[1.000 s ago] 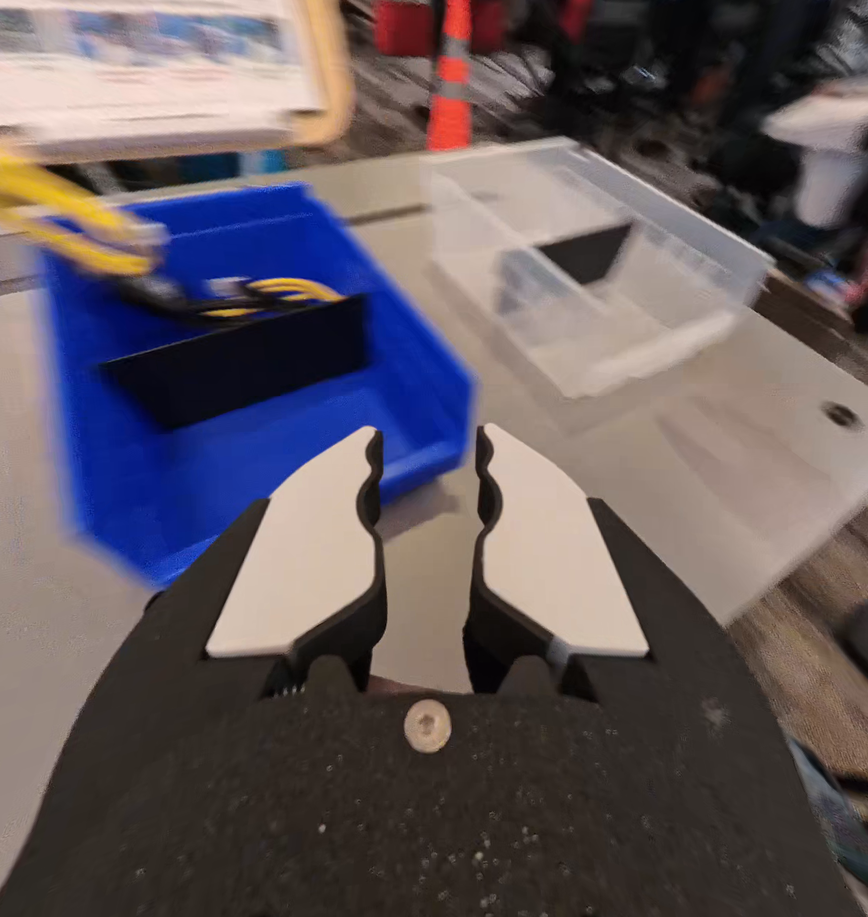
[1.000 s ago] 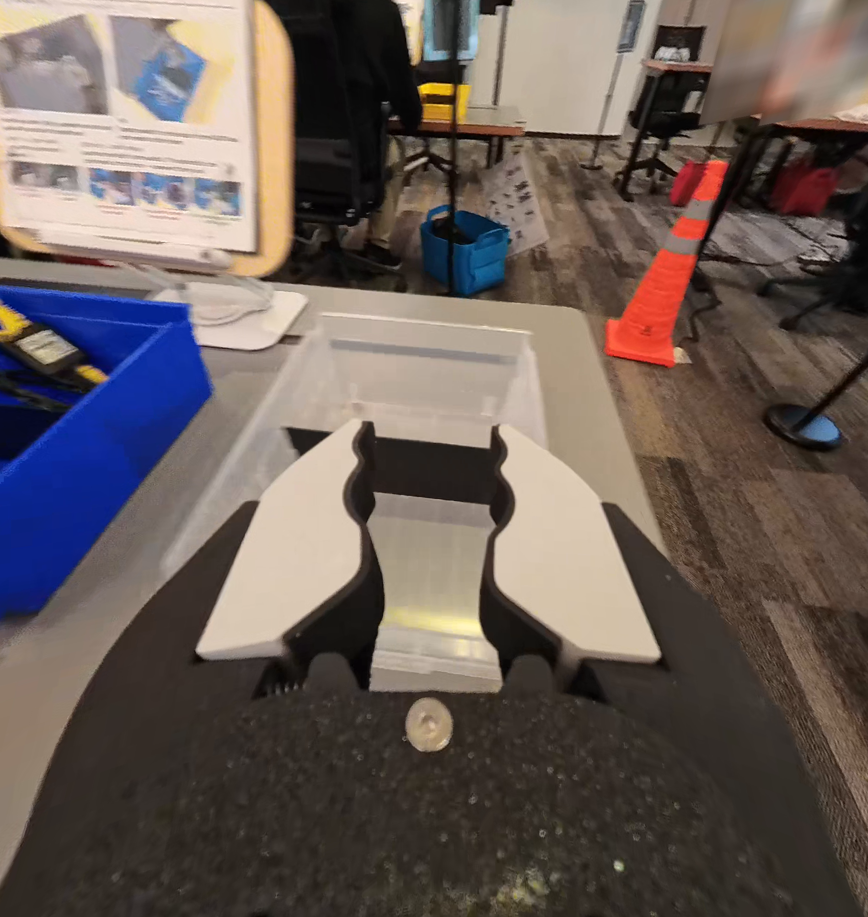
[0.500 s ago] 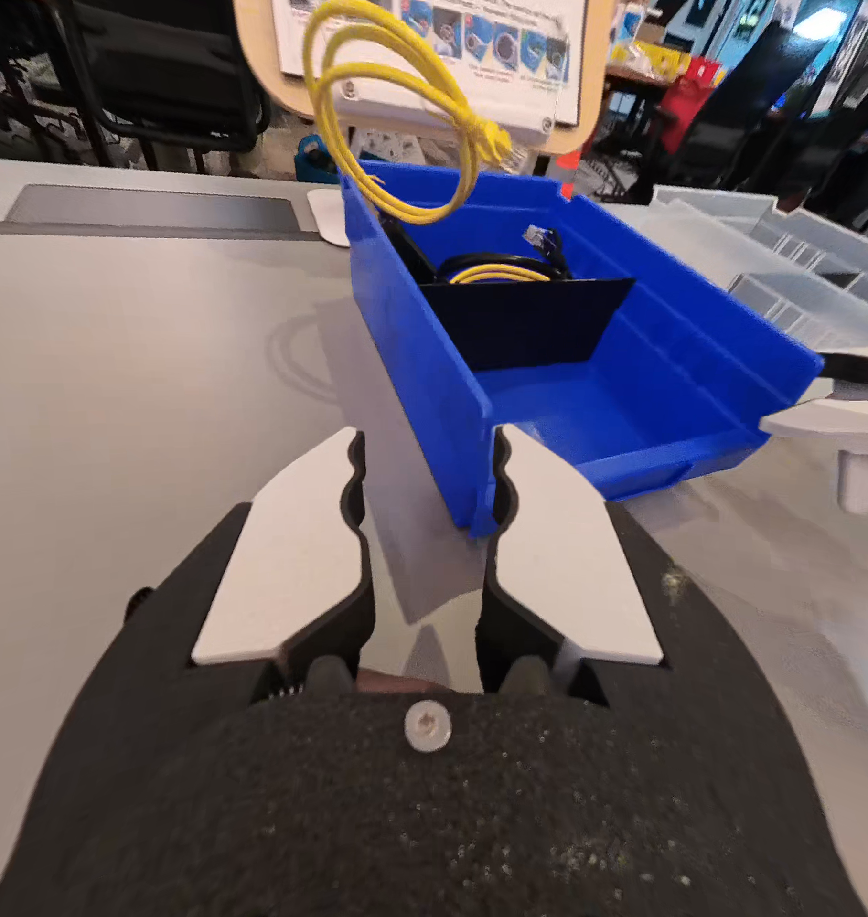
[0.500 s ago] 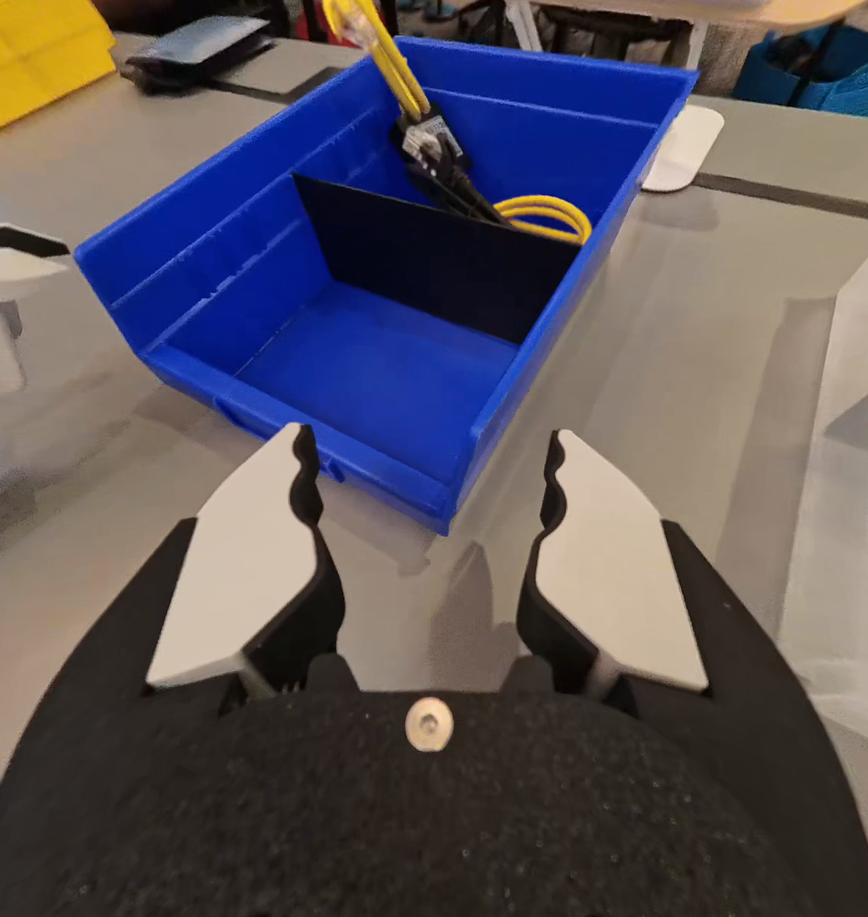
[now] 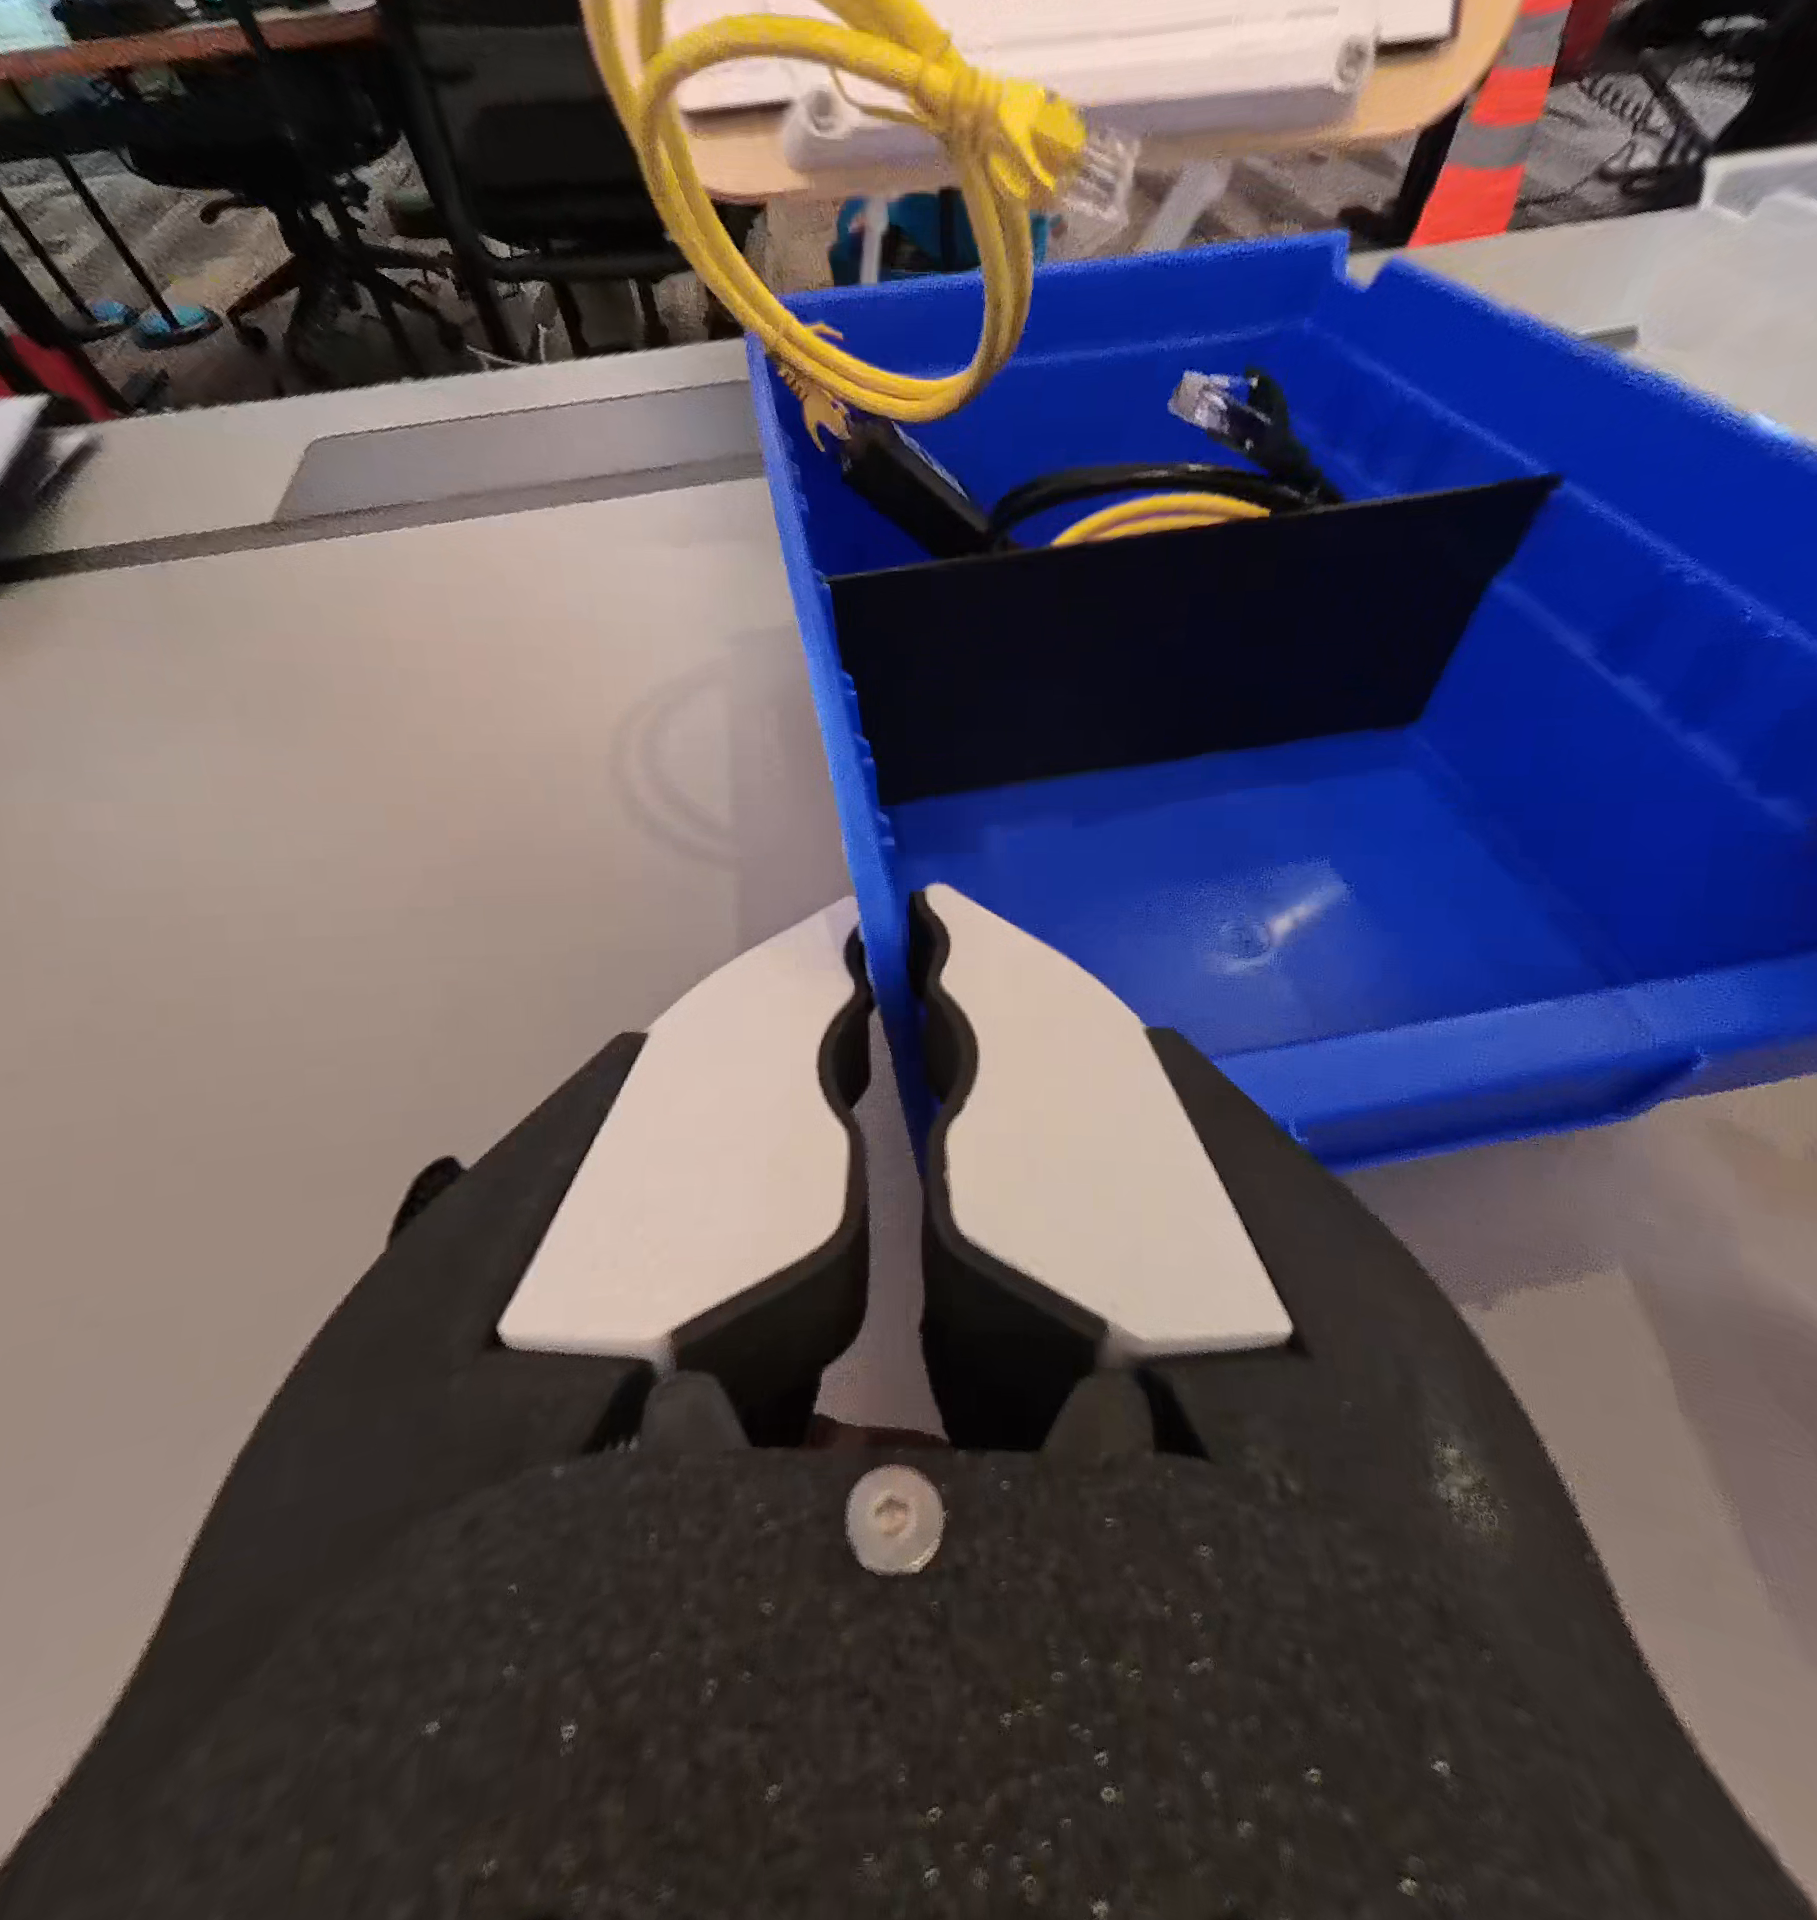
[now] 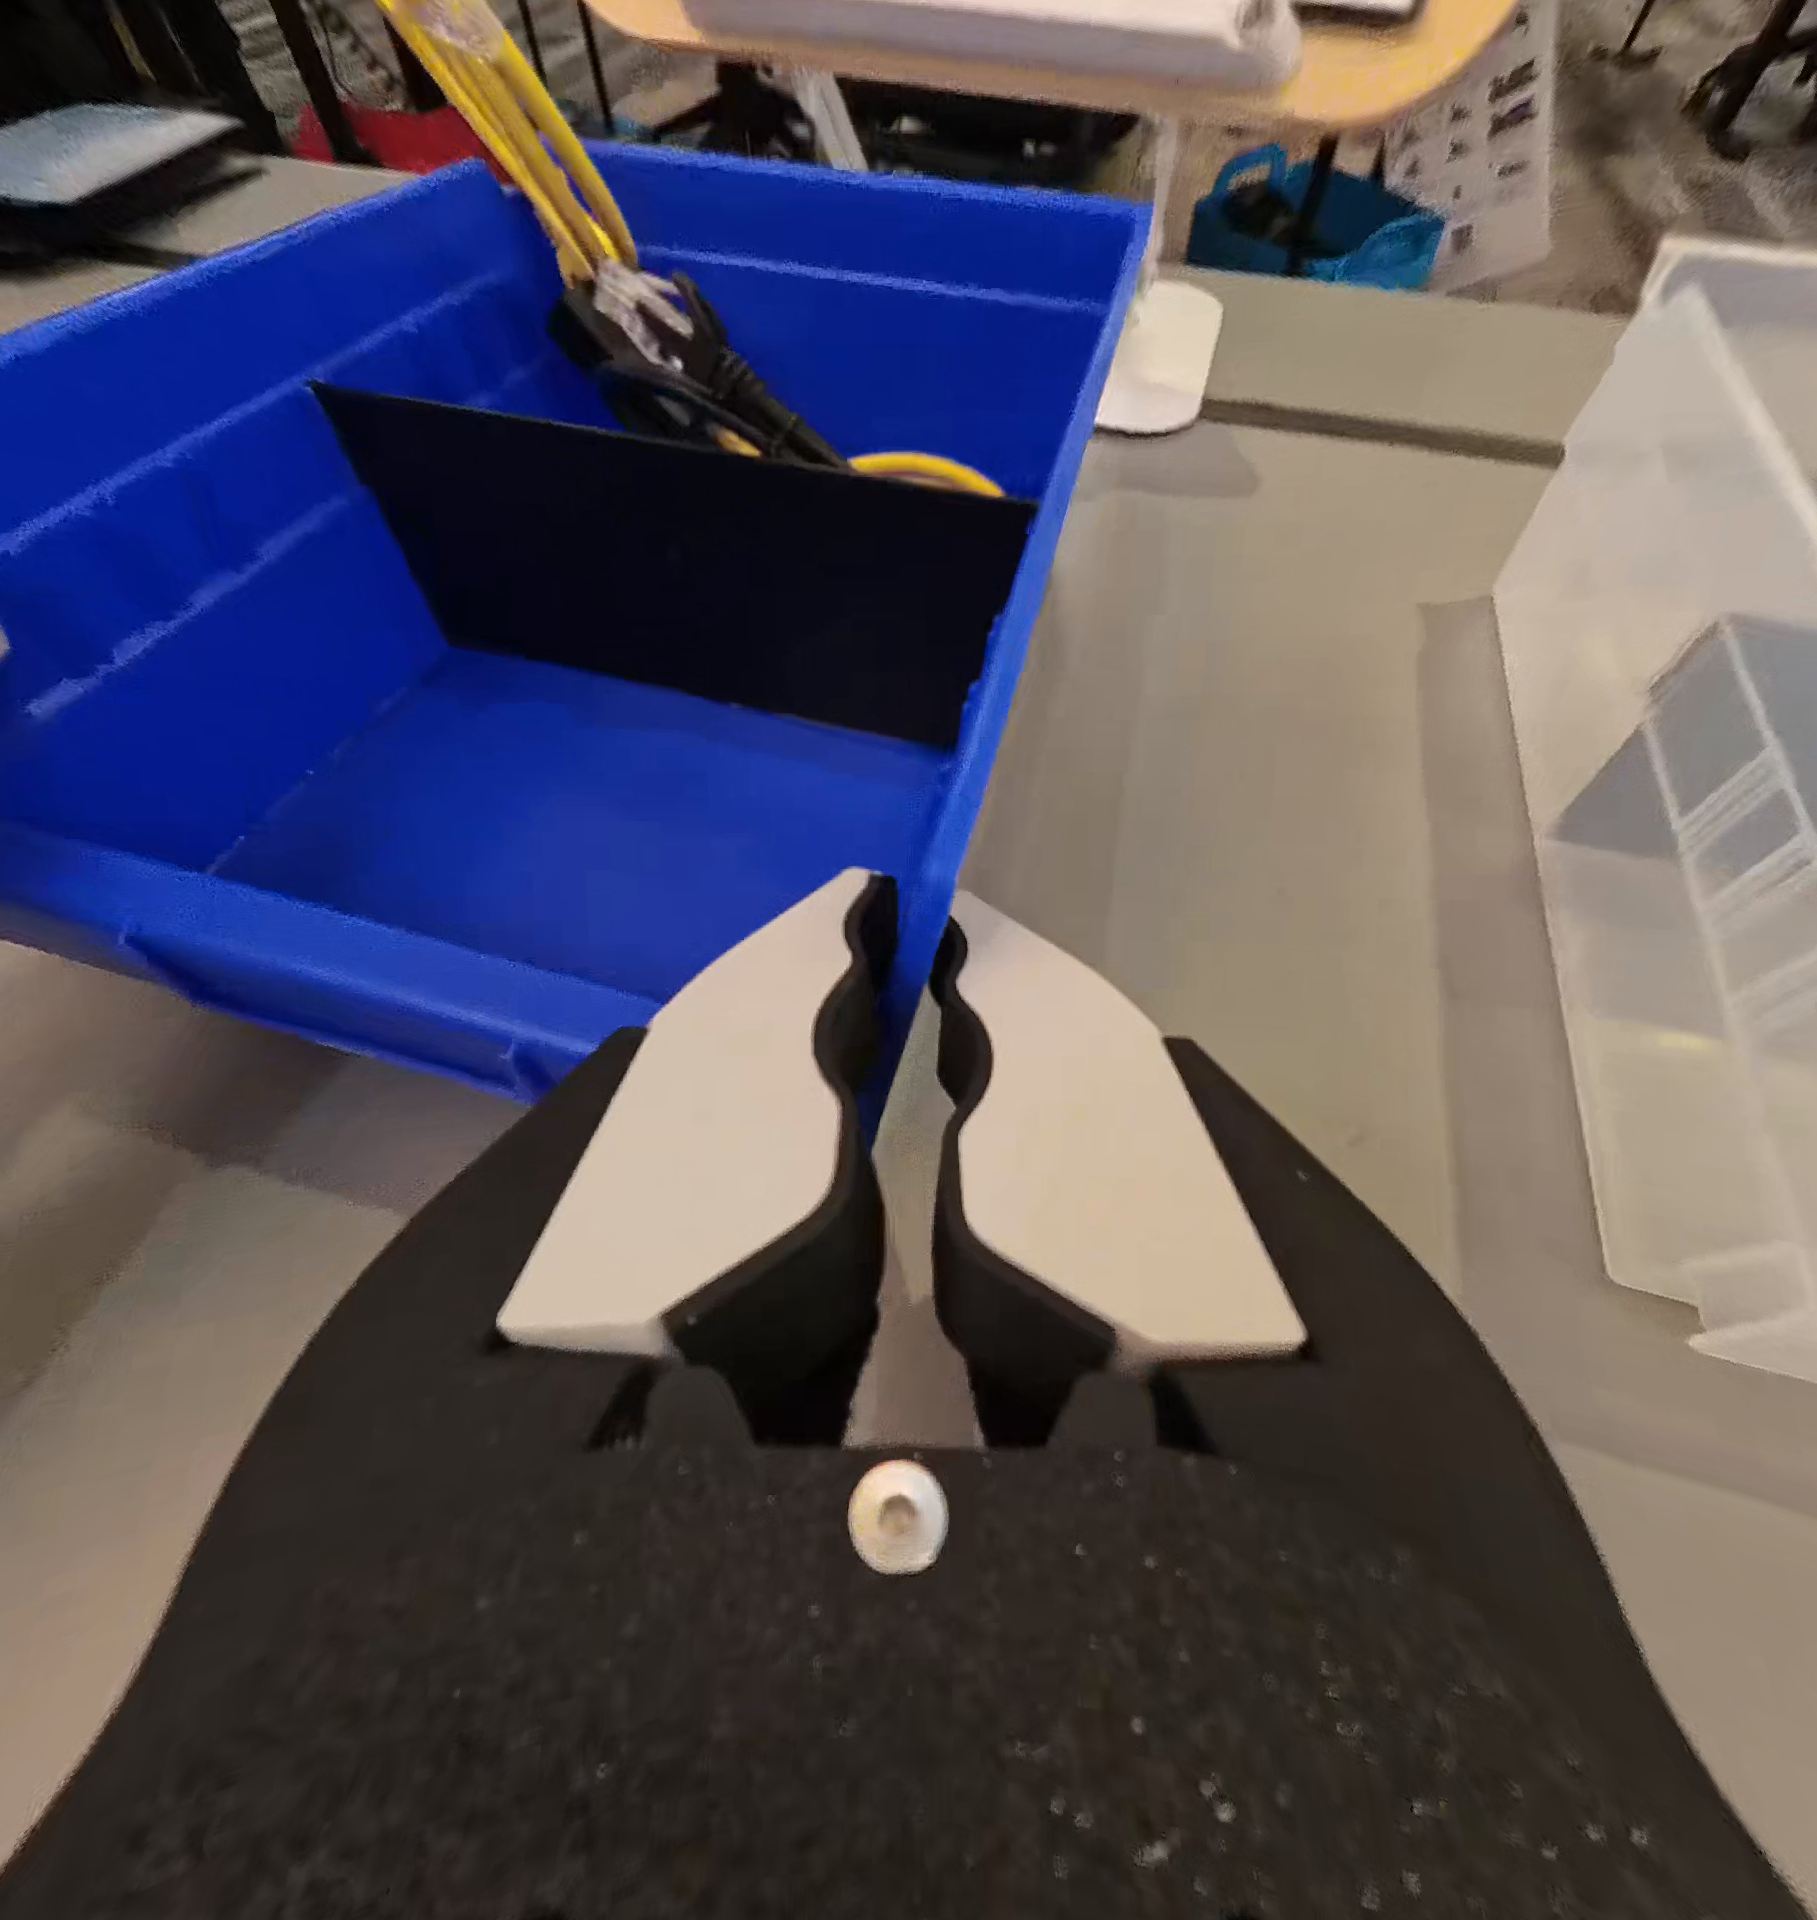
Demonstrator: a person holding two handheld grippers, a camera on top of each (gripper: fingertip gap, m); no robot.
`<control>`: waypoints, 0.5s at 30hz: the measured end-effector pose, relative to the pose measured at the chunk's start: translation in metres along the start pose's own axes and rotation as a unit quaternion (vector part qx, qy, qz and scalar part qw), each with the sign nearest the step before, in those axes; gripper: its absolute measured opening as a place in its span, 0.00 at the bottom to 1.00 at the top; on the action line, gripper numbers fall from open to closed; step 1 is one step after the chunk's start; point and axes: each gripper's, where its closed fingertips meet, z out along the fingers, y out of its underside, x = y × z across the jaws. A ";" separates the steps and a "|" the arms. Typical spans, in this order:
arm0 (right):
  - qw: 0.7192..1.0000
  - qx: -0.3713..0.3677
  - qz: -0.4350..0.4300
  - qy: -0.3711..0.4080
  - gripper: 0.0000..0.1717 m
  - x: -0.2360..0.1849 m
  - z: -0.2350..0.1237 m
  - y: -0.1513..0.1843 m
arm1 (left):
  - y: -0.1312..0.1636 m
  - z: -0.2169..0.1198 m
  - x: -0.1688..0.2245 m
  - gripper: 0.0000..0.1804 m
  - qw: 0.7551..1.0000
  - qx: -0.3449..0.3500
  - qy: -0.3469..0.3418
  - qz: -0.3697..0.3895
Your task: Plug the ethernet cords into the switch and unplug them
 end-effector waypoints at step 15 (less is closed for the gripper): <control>0.995 0.042 0.018 -0.092 0.07 -0.204 0.044 -0.078 | -0.003 -0.043 -0.214 0.01 0.994 0.061 -0.041 -0.075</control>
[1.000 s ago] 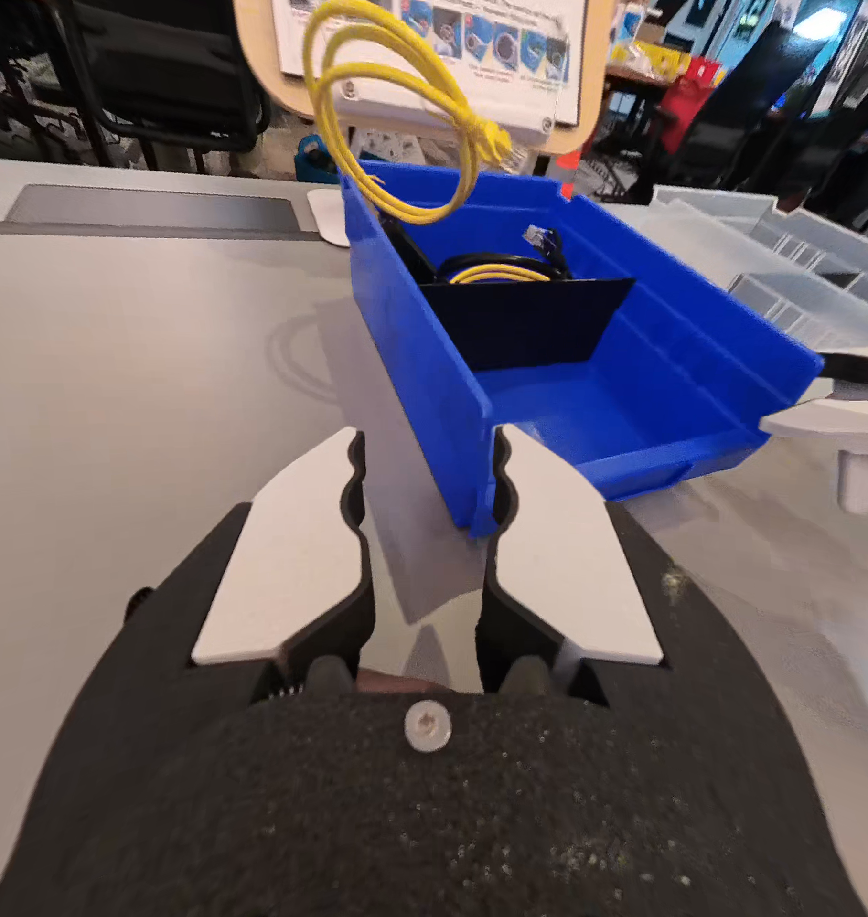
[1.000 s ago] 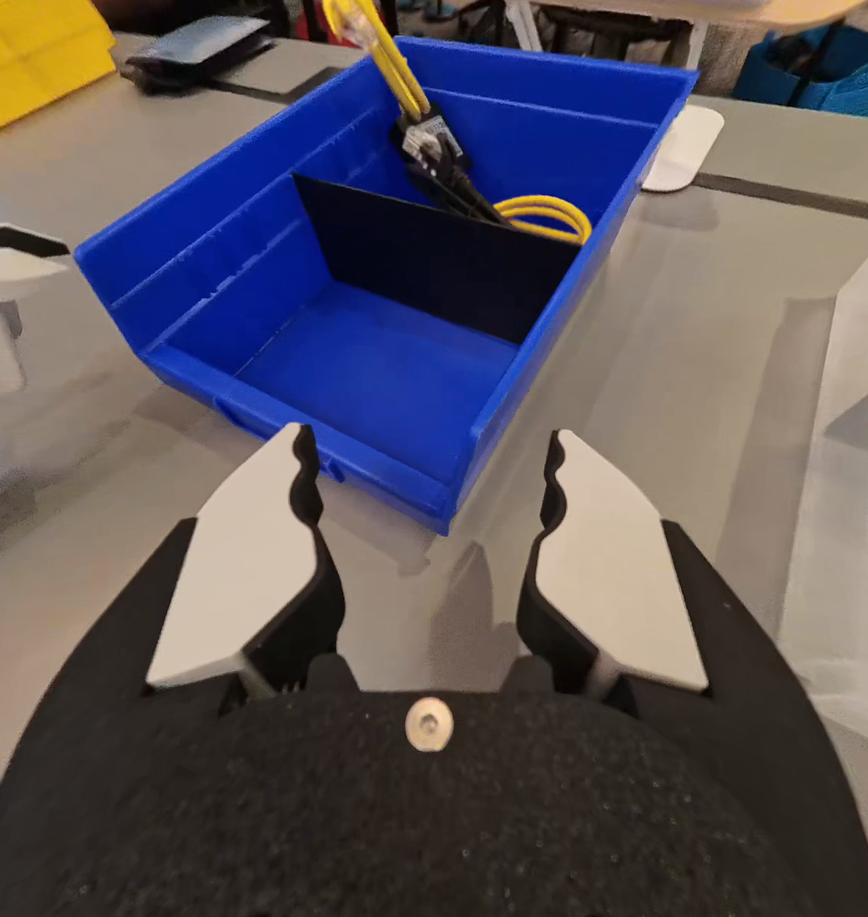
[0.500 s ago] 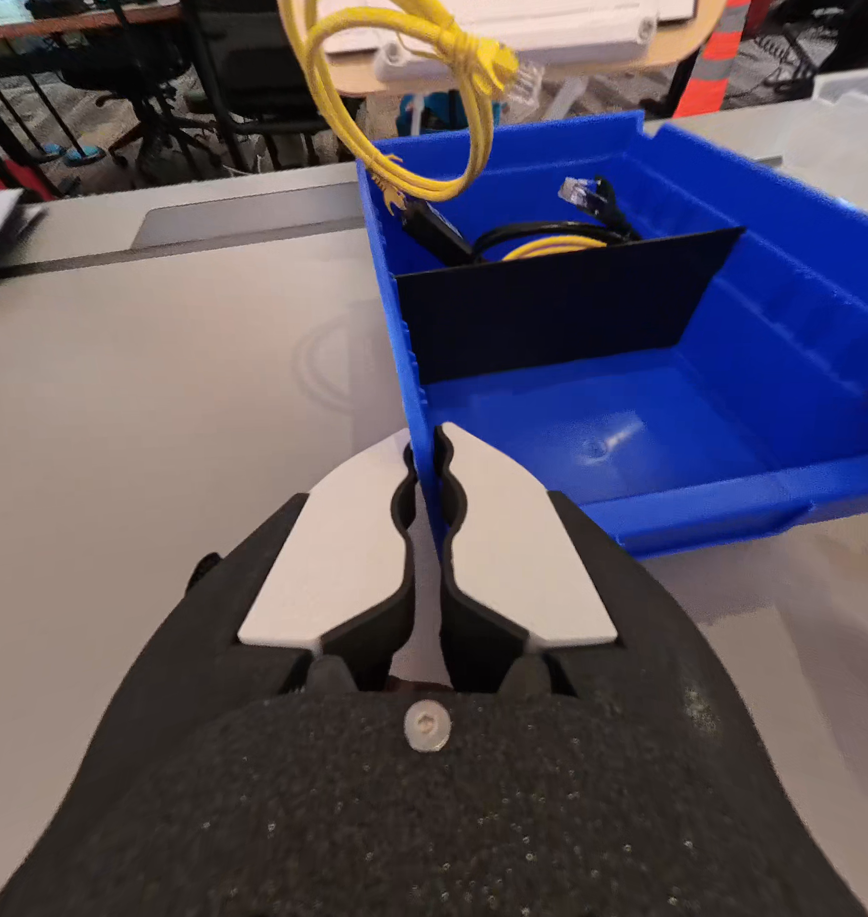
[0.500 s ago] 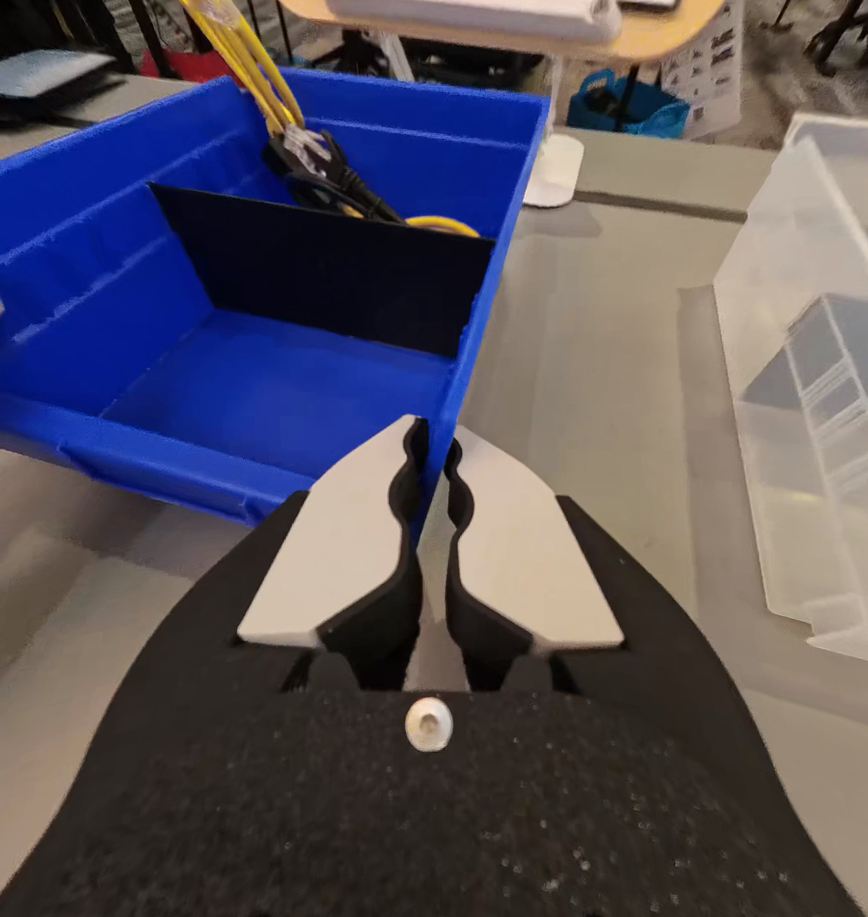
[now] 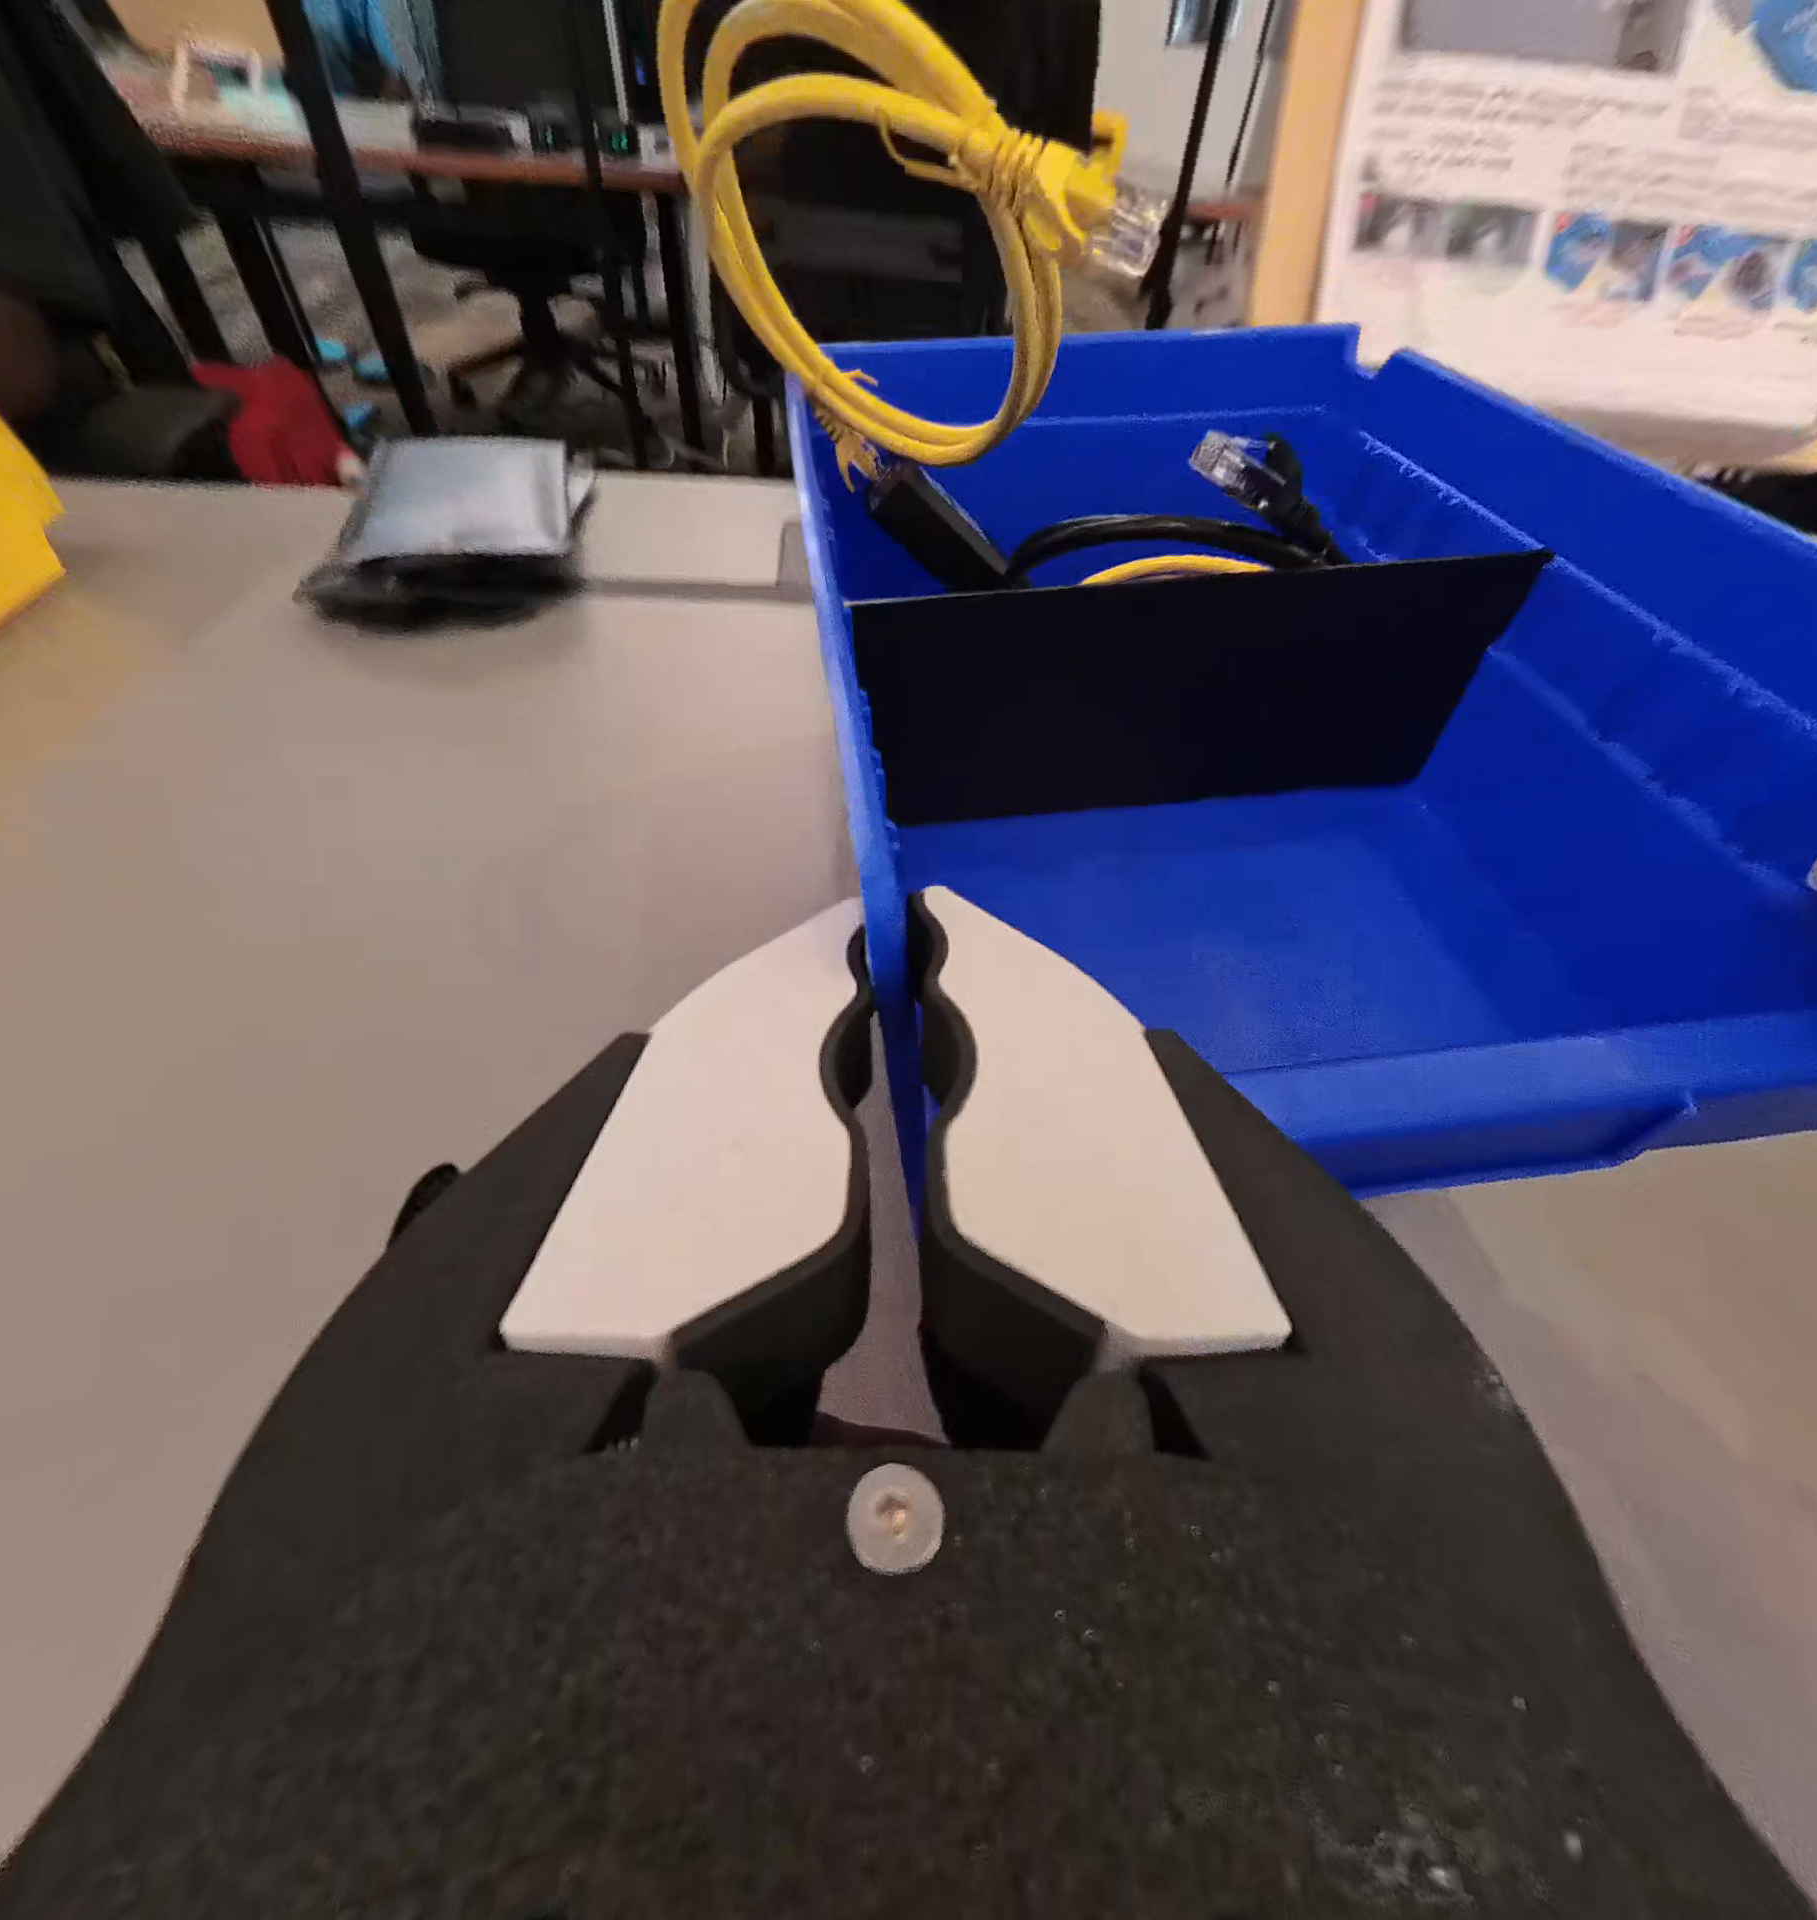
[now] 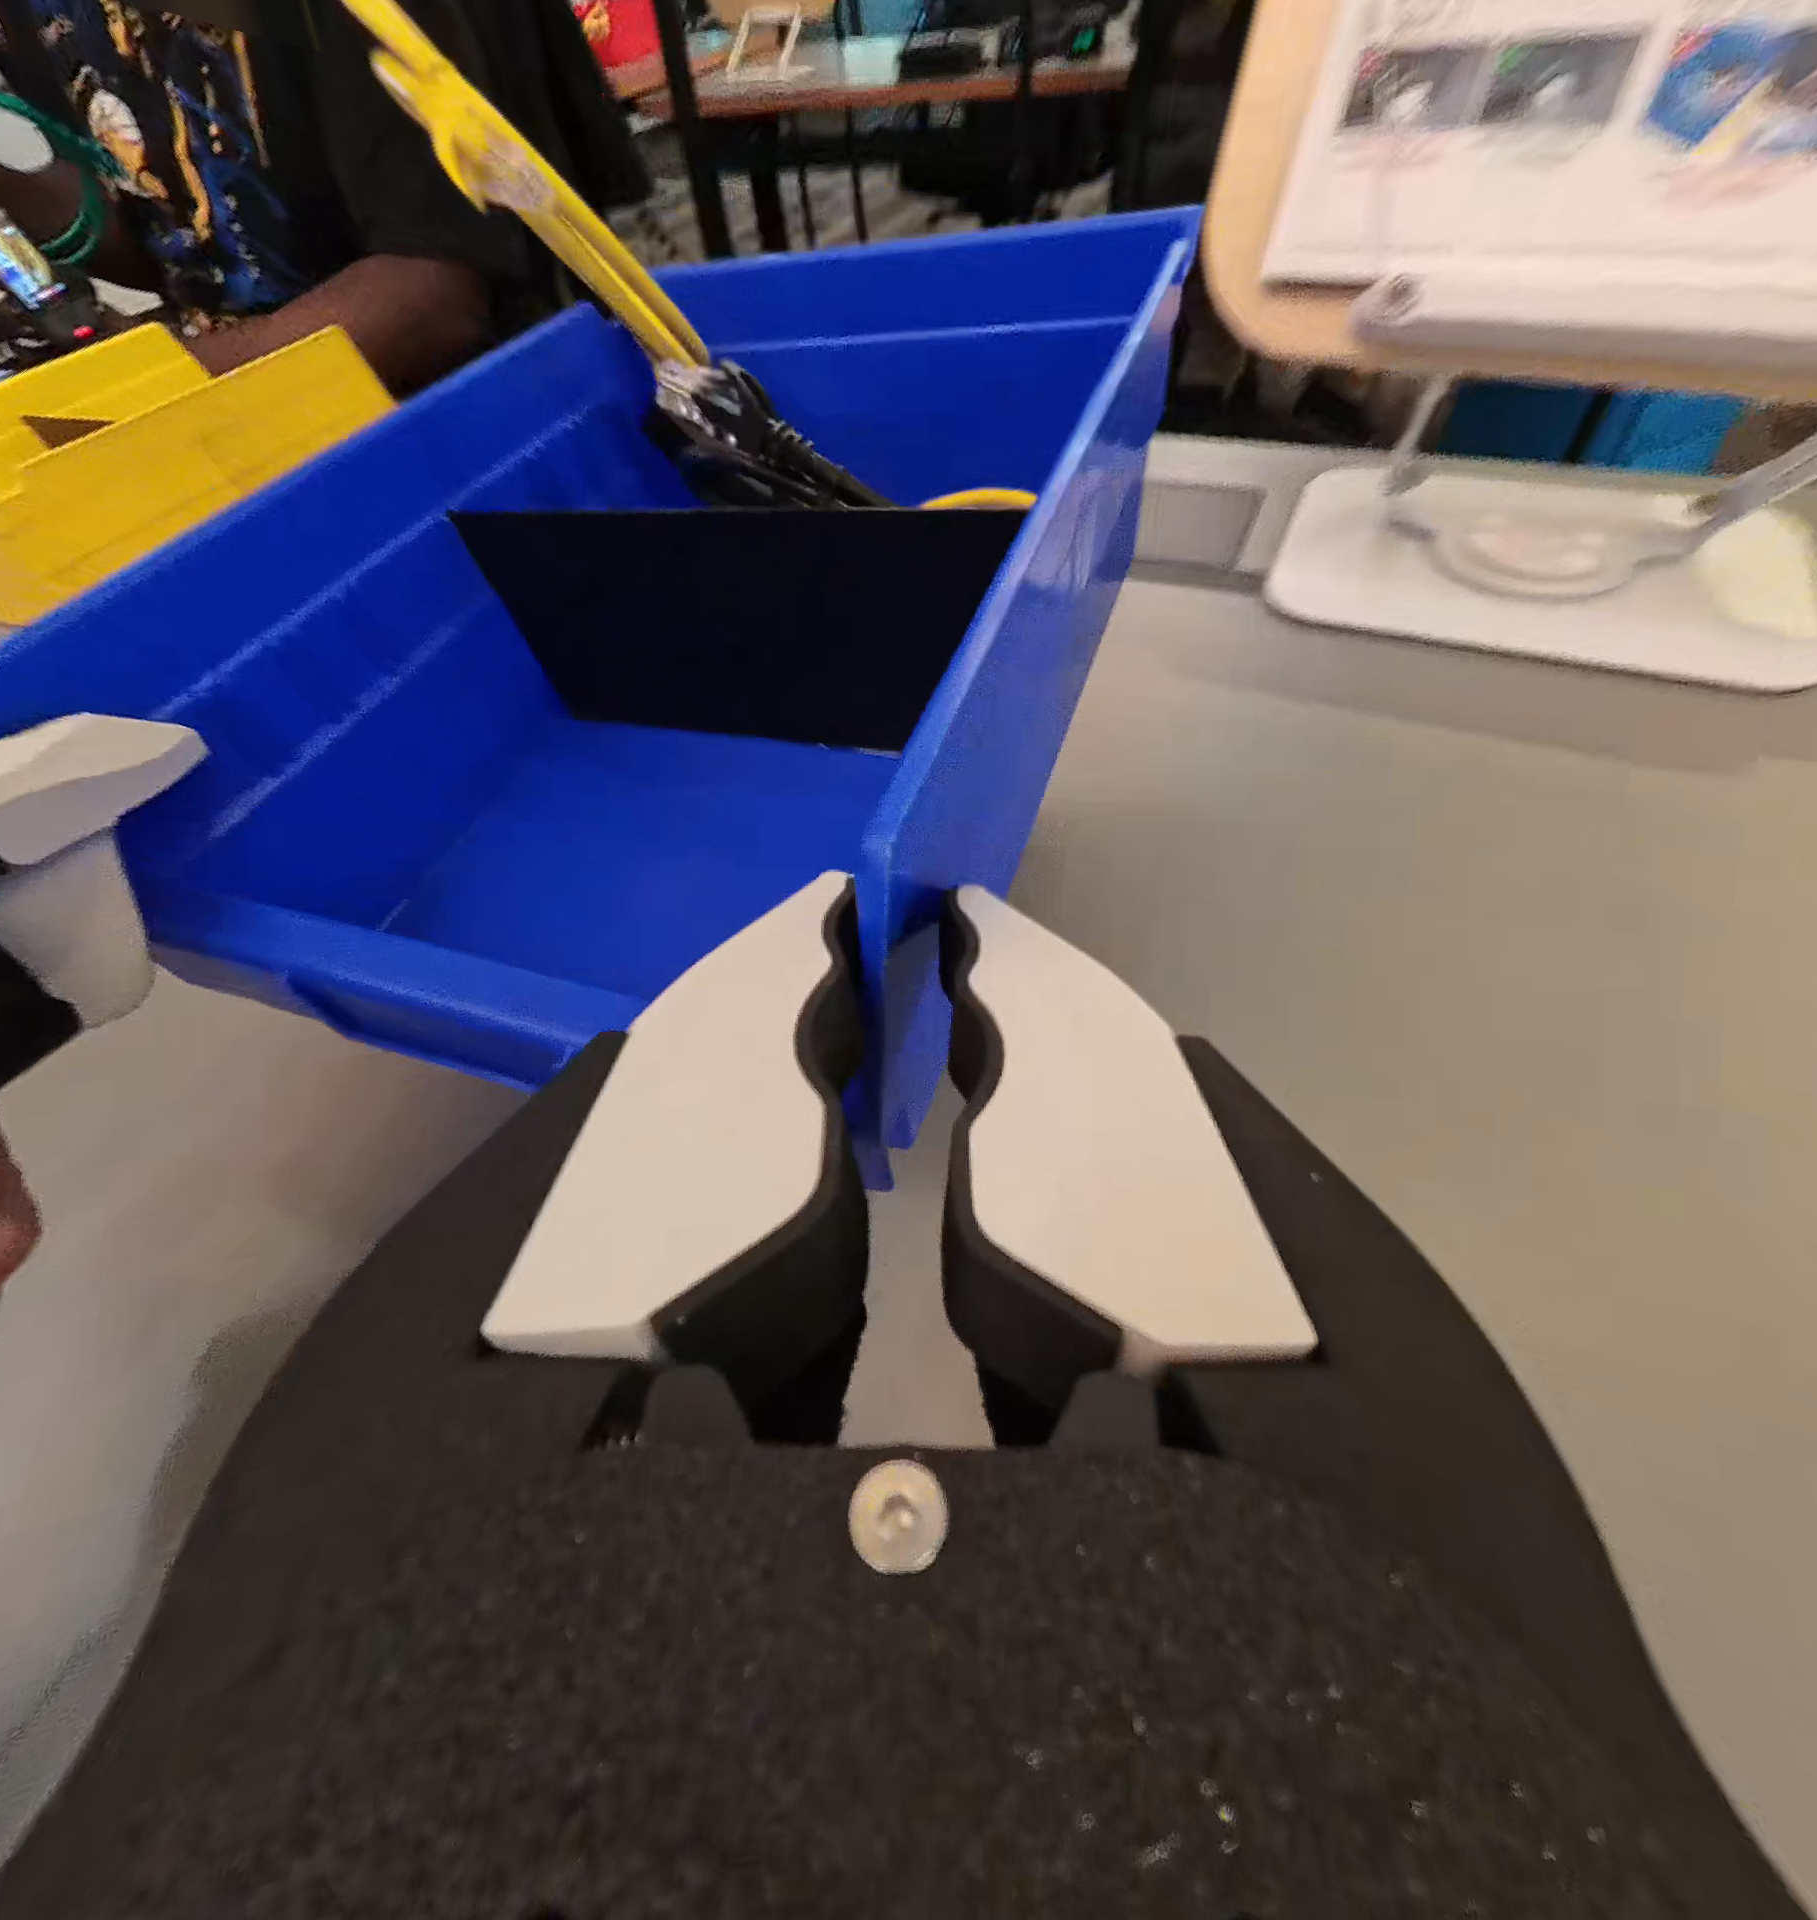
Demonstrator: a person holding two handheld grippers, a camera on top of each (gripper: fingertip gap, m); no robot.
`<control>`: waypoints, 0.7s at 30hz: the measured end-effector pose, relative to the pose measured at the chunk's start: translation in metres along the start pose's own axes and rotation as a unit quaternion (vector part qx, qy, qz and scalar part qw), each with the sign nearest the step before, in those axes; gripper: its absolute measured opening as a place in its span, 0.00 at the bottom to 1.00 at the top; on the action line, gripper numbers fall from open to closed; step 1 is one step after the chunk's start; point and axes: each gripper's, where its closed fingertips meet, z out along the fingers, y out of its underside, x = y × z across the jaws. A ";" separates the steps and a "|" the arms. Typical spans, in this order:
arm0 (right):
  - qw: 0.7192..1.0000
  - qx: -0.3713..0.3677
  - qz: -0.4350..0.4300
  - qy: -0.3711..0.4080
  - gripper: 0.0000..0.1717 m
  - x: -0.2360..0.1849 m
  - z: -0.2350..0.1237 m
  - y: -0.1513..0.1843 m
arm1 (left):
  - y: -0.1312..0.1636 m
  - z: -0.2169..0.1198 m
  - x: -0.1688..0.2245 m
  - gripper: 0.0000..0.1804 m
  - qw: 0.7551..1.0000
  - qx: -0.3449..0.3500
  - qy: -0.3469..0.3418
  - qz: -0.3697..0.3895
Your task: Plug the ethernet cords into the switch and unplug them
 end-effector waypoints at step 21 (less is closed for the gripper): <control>0.978 -0.061 -0.052 -0.193 0.14 0.028 -0.056 0.049 | 0.035 0.001 -0.019 0.18 0.996 -0.078 0.043 -0.018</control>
